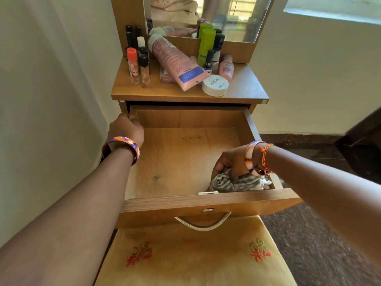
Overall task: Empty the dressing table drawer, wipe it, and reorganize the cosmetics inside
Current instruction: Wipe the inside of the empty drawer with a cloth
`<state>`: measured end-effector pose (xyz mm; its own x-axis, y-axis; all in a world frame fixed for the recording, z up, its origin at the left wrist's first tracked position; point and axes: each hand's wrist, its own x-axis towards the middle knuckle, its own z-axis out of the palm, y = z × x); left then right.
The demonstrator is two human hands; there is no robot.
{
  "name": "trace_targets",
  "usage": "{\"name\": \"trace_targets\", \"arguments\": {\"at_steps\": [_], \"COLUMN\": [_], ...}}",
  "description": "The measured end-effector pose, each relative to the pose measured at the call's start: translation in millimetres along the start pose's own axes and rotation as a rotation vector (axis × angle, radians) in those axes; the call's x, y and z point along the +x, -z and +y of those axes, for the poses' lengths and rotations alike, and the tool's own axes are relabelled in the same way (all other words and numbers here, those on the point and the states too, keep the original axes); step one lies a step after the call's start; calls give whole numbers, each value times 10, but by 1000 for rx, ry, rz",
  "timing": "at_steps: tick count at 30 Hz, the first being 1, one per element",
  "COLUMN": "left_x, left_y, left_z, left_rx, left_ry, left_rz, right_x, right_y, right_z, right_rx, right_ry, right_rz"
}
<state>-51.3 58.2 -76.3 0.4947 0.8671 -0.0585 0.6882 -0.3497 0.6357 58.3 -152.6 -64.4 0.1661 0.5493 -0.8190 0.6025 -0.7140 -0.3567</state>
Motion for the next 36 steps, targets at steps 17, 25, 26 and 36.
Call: {"name": "trace_targets", "arguments": {"at_steps": [17,25,26,36], "left_x": [56,8,1,34], "left_y": [-43,5,10,-12], "left_z": [-30,-27,-24,-22], "left_rx": [-22,-49,-54,-29], "left_ry": [1,18,19,13], "left_rz": [30,8,7,12], "right_x": [386,56,-2,-23], "right_y": [-302,-196,-161,-300], "right_z": [-866,-77,36,-99], "right_rx": [55,80,39,183], "right_ry": [323,152,105,240], "right_rz": [165,69,51,262]}}
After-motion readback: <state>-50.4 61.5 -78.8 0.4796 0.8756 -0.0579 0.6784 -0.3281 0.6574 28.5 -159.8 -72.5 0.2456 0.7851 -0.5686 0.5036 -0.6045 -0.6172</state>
